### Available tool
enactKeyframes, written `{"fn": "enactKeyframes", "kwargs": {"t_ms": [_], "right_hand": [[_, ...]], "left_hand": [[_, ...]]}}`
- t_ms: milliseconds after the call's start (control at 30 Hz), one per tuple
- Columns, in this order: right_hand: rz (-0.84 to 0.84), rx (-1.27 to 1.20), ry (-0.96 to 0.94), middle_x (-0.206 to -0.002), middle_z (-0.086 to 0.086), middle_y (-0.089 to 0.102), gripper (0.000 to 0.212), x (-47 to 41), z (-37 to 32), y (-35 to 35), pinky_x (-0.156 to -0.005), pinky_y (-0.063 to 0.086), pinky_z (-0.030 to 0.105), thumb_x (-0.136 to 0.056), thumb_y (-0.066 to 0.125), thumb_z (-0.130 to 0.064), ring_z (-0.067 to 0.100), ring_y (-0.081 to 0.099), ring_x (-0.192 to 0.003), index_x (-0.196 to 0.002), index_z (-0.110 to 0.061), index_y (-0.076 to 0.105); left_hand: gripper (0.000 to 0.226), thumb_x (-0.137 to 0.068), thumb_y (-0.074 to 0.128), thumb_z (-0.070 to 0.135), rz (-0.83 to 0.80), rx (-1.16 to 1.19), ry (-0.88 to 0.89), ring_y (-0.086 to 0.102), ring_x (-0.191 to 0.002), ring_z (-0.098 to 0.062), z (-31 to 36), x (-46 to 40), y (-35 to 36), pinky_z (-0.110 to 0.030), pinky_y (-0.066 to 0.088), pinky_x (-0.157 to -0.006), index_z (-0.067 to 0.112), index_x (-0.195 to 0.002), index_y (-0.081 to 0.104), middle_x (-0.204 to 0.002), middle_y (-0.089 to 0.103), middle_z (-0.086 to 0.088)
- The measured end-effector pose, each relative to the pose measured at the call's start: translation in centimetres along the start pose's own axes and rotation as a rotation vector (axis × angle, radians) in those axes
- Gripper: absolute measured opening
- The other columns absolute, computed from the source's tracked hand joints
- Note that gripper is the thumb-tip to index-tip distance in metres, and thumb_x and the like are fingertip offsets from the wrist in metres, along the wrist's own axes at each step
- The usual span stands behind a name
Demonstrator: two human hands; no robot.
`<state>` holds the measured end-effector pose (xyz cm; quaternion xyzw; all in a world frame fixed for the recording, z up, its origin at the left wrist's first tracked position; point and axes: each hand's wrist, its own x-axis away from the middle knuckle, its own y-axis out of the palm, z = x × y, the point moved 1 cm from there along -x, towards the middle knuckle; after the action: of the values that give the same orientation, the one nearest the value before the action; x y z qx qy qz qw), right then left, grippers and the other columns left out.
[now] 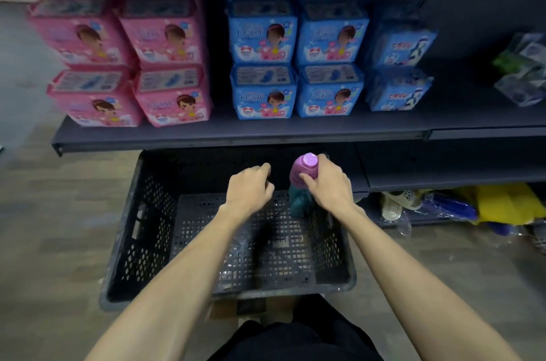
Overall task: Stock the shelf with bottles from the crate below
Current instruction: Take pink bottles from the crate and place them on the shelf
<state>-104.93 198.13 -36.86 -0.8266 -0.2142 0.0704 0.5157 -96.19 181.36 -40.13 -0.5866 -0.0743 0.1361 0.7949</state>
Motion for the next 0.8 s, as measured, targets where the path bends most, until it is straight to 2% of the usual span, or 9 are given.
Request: {"fn": "enactKeyframes", "kwargs": {"t_ms": [167, 333, 433, 600, 733, 800], "right_hand": [[0.045, -0.1, -0.042, -0.107, 0.008, 0.066, 0.032, 0.1, -1.0, -1.6, -0.077, 0.049, 0.038, -0.092, 0.065, -0.034, 0.033, 0.063, -0.097, -0.112, -0.014, 0.051], [0.027, -0.177, -0.14, -0.091, -0.001, 0.06, 0.03, 0.1, -2.5, -2.7, -0.07, 0.041, 0.03, -0.092, 0.066, -0.028, 0.025, 0.062, -0.088, -0.113, -0.011, 0.053], [0.007, -0.188, -0.221, -0.094, -0.003, 0.059, 0.031, -0.2, -3.8, -3.4, -0.072, 0.039, 0.028, -0.093, 0.065, -0.025, 0.019, 0.058, -0.086, -0.117, -0.011, 0.053], [0.012, -0.211, -0.292, -0.09, -0.002, 0.062, 0.024, -0.5, -5.1, -4.7, -0.069, 0.037, 0.028, -0.094, 0.064, -0.023, 0.016, 0.054, -0.08, -0.112, -0.014, 0.051], [0.06, -0.239, -0.326, -0.085, -0.001, 0.064, 0.032, -0.5, -6.4, -6.3, -0.067, 0.042, 0.029, -0.096, 0.062, -0.025, 0.018, 0.059, -0.078, -0.121, -0.012, 0.048], [0.084, -0.265, -0.332, -0.076, -0.003, 0.066, 0.032, -0.6, -7.2, -7.3, -0.063, 0.042, 0.024, -0.096, 0.063, -0.025, 0.014, 0.063, -0.072, -0.121, -0.014, 0.046]], "left_hand": [[0.021, -0.085, 0.052, 0.026, 0.044, -0.022, 0.08, 0.062, -0.081, -0.028, 0.3, -1.8, -2.7, -0.035, 0.046, -0.061, 0.015, -0.103, 0.053, -0.092, 0.066, -0.002], [0.024, -0.084, 0.053, 0.029, 0.104, -0.02, 0.141, 0.063, -0.087, -0.029, 0.8, -2.7, -5.2, -0.036, 0.045, -0.065, 0.016, -0.104, 0.053, -0.097, 0.067, -0.002], [0.023, -0.084, 0.053, 0.03, 0.135, -0.022, 0.176, 0.062, -0.089, -0.029, 0.9, -2.9, -6.6, -0.036, 0.044, -0.065, 0.017, -0.102, 0.051, -0.097, 0.066, -0.001], [0.023, -0.084, 0.054, 0.033, 0.171, -0.04, 0.209, 0.061, -0.091, -0.027, 0.6, -3.2, -9.1, -0.036, 0.042, -0.067, 0.018, -0.101, 0.051, -0.099, 0.065, 0.001], [0.025, -0.085, 0.053, 0.032, 0.227, -0.058, 0.235, 0.061, -0.091, -0.028, 0.4, -3.7, -11.3, -0.037, 0.043, -0.064, 0.017, -0.104, 0.051, -0.097, 0.065, -0.001], [0.029, -0.086, 0.053, 0.031, 0.247, -0.07, 0.264, 0.061, -0.092, -0.028, 0.8, -4.0, -12.7, -0.037, 0.044, -0.065, 0.017, -0.11, 0.052, -0.098, 0.064, -0.001]]}}
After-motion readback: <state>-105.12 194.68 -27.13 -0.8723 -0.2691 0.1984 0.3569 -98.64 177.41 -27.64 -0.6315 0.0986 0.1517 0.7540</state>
